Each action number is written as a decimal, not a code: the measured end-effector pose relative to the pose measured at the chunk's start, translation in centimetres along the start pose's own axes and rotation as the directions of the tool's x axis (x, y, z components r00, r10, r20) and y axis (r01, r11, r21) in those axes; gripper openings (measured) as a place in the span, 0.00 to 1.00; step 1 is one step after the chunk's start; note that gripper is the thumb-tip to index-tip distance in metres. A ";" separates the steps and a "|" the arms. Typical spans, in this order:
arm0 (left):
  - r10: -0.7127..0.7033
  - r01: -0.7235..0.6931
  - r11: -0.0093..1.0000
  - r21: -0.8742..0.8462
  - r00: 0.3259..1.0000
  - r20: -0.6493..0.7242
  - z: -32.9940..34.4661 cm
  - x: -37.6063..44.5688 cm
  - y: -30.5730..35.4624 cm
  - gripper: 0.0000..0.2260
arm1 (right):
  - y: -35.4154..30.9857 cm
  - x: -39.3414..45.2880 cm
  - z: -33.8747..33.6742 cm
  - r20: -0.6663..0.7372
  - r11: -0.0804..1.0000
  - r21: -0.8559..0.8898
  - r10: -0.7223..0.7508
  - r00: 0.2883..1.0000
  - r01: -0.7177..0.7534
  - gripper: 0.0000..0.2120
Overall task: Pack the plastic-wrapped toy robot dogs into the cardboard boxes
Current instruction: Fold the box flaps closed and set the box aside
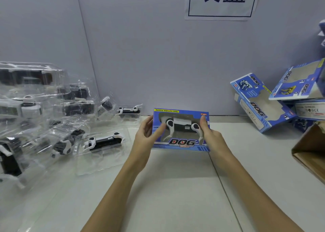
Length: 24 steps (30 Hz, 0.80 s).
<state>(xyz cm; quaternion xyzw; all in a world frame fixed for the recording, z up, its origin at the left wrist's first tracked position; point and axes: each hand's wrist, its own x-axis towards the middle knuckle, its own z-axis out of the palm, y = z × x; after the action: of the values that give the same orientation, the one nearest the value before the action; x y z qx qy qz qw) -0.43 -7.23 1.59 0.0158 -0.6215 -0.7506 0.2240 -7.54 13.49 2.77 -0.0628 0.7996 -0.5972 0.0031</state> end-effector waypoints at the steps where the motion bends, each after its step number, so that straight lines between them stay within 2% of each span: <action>1: 0.025 -0.025 1.000 0.012 1.000 0.007 0.2 -0.1 -0.6 0.20 | -0.1 0.0 -0.2 0.029 0.999 0.030 -0.026 0.999 0.025 0.34; 3: 0.051 -0.051 0.999 -0.015 0.998 -0.025 0.3 -0.2 -1.0 0.17 | -0.4 -0.4 -0.2 0.019 0.982 0.093 -0.168 0.986 0.165 0.26; 5: 0.038 -0.043 0.998 -0.053 0.996 -0.085 0.5 -0.1 -1.0 0.18 | -0.2 -0.7 0.5 0.014 0.938 0.177 -0.306 0.952 0.298 0.18; 6: 0.017 -0.025 0.997 -0.069 0.994 -0.112 0.6 -0.1 -1.0 0.21 | -0.3 -1.0 1.1 0.027 0.923 0.202 -0.340 0.940 0.328 0.18; 7: -0.004 -0.007 0.997 -0.076 0.991 -0.137 0.7 -0.1 -1.0 0.25 | -0.4 -1.3 1.7 0.036 0.915 0.217 -0.355 0.934 0.339 0.24; 9: -0.022 0.011 0.997 -0.070 0.986 -0.167 0.7 0.1 -1.1 0.29 | -0.5 -1.6 2.4 0.037 0.913 0.246 -0.343 0.939 0.324 0.30; 11: -0.033 0.023 0.998 -0.063 0.985 -0.170 0.6 0.2 -1.1 0.30 | -0.5 -1.6 2.5 0.040 0.911 0.298 -0.309 0.950 0.284 0.27; 15: -0.030 0.024 0.999 -0.042 0.989 -0.143 0.2 0.2 -1.1 0.24 | -0.2 -1.0 1.4 0.122 0.920 0.344 -0.241 0.963 0.187 0.23; 18: -0.004 0.003 1.000 -0.007 0.989 -0.150 -0.2 0.4 -0.9 0.17 | 0.1 -1.1 1.7 0.181 0.925 0.343 -0.235 0.955 0.163 0.23; 22: -0.041 0.038 0.999 -0.035 0.994 -0.097 0.0 0.1 -0.6 0.16 | 0.3 -1.3 2.3 0.105 0.911 0.358 -0.257 0.961 0.205 0.31; 24: -0.036 0.032 0.998 -0.062 0.996 -0.076 0.0 0.0 -0.7 0.17 | 0.4 -1.2 2.0 0.108 0.908 0.371 -0.250 0.962 0.195 0.27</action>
<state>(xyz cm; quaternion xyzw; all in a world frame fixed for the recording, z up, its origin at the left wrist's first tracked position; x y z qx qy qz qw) -0.66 -7.19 0.94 0.0485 -0.5887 -0.7718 0.2354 -6.20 11.80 1.69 -0.1978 0.6629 -0.7221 0.0076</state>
